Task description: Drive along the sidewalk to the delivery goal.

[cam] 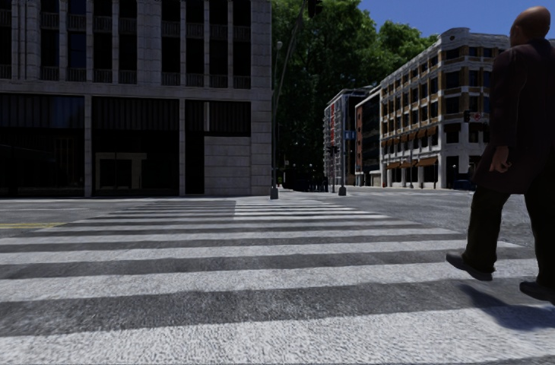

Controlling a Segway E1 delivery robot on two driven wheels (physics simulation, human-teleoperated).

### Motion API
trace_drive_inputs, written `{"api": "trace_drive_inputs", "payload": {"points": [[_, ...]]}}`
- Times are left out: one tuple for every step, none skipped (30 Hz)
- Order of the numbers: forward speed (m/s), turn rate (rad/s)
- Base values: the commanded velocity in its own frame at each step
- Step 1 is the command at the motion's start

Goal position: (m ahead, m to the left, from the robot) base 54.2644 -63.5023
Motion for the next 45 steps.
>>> {"api": "trace_drive_inputs", "payload": {"points": [[1.32, 0.37], [1.32, 0.38], [1.32, 0.38], [1.32, 0.38], [1.32, 0.38], [1.32, 0.38], [1.32, 0.38], [1.33, 0.38], [1.33, 0.38], [1.33, 0.38], [1.55, 0.0], [2.0, 0.0], [2.0, 0.0], [2.0, 0.0], [2.0, 0.0], [2.0, 0.0], [2.0, 0.0], [2.0, 0.0], [2.0, 0.0], [2.0, 0.0], [2.0, 0.0], [2.0, 0.0], [2.0, 0.0], [2.0, 0.0], [2.0, 0.0], [2.0, 0.0], [2.0, 0.0], [2.0, 0.0], [2.0, 0.0], [2.0, 0.0], [2.0, 0.0], [2.0, 0.0], [2.0, 0.0], [2.0, 0.0], [2.0, 0.0], [2.0, 0.0], [2.0, 0.0], [2.0, 0.0], [2.0, 0.0], [2.0, 0.0], [2.0, 0.0], [2.0, 0.0], [2.0, 0.0], [2.0, 0.0], [2.0, 0.0]]}}
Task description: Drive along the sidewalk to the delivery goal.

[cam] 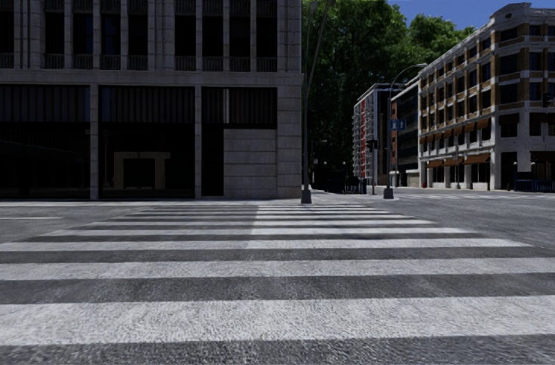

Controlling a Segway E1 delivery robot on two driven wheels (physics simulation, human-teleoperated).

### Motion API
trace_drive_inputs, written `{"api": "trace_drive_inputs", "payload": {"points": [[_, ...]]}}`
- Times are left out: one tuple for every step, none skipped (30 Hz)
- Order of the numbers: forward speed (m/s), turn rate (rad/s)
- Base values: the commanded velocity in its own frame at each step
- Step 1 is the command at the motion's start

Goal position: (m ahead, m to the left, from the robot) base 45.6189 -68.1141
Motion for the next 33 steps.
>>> {"api": "trace_drive_inputs", "payload": {"points": [[2.0, 0.0], [2.0, 0.0], [2.0, 0.0], [2.0, 0.0], [2.0, 0.0], [2.0, 0.0], [2.0, 0.0], [2.0, 0.0], [2.0, 0.0], [2.0, 0.0], [2.0, 0.0], [2.0, 0.0], [2.0, 0.0], [2.0, 0.0], [2.0, 0.0], [2.0, 0.0], [2.0, 0.0], [2.0, 0.0], [2.0, 0.0], [2.0, 0.0], [2.0, 0.0], [2.0, 0.0], [2.0, -0.06], [2.0, -0.13], [2.0, -0.16], [2.0, -0.17], [2.0, -0.18], [2.0, -0.18], [2.0, -0.22], [2.0, -0.24], [2.0, -0.25], [2.0, -0.25], [2.0, -0.25]]}}
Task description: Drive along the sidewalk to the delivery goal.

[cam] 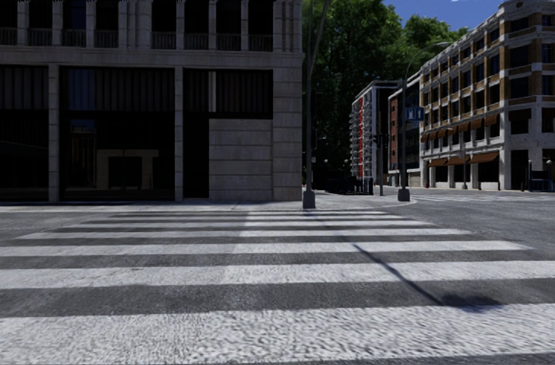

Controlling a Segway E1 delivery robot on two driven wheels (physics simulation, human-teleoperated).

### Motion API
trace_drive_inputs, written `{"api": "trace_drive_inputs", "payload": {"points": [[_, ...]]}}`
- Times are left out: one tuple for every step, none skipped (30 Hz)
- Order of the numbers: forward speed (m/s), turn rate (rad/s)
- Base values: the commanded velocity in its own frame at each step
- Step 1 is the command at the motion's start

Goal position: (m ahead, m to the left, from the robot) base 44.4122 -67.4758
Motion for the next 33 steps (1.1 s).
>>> {"api": "trace_drive_inputs", "payload": {"points": [[2.0, -0.25], [2.0, -0.28], [2.0, -0.33], [2.0, -0.37], [2.0, -0.38], [2.0, -0.38], [2.0, -0.38], [2.0, -0.38], [2.0, -0.38], [2.0, -0.38], [2.0, -0.38], [2.0, -0.38], [2.0, -0.38], [2.0, -0.38], [2.0, -0.25], [2.0, -0.03], [2.0, 0.0], [2.0, 0.0], [2.0, 0.0], [2.0, 0.0], [2.0, 0.0], [2.0, 0.0], [2.0, 0.0], [2.0, 0.0], [2.0, 0.0], [2.0, 0.0], [2.0, 0.0], [2.0, 0.0], [2.0, 0.0], [2.0, 0.0], [2.0, 0.0], [2.0, 0.0], [2.0, 0.0]]}}
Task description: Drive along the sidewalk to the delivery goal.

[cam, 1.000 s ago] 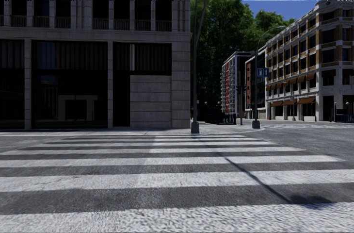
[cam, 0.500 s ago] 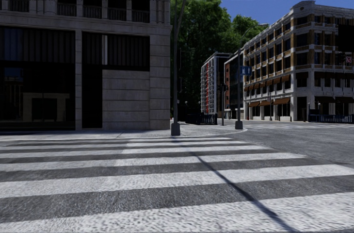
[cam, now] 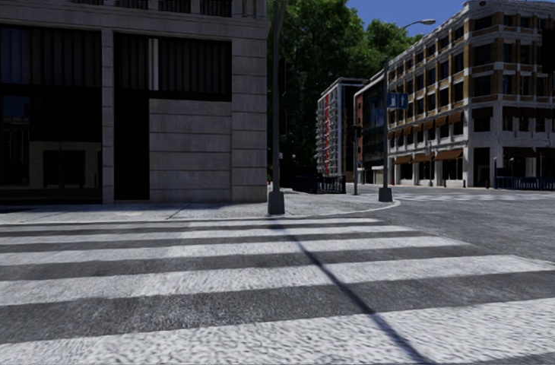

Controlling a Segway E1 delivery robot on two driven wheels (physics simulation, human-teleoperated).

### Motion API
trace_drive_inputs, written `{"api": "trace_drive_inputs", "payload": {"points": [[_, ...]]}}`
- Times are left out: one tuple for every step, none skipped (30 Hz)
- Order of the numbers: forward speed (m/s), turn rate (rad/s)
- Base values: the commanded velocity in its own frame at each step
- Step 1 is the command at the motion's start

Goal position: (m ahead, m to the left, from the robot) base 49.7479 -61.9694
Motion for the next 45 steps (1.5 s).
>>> {"api": "trace_drive_inputs", "payload": {"points": [[2.0, 0.0], [2.0, 0.0], [2.0, 0.0], [2.0, 0.0], [2.0, 0.0], [2.0, 0.0], [2.0, 0.0], [2.0, 0.0], [2.0, 0.0], [2.0, 0.0], [2.0, 0.0], [2.0, -0.01], [2.0, -0.11], [2.0, -0.14], [2.0, -0.14], [2.0, -0.15], [2.0, -0.15], [2.0, -0.15], [2.0, -0.17], [2.0, -0.21], [2.0, -0.26], [2.0, -0.31], [2.0, -0.31], [2.0, -0.34], [2.0, -0.34], [2.0, -0.35], [2.0, -0.36], [2.0, -0.37], [2.0, -0.39], [2.0, -0.41], [2.0, -0.42], [2.0, -0.43], [2.0, -0.43], [2.0, -0.43], [2.0, -0.43], [2.0, -0.43], [2.0, -0.43], [2.0, -0.43], [2.0, -0.43], [2.0, -0.43], [2.0, -0.43], [2.0, -0.43], [2.0, -0.43], [2.0, -0.43], [2.0, -0.43]]}}
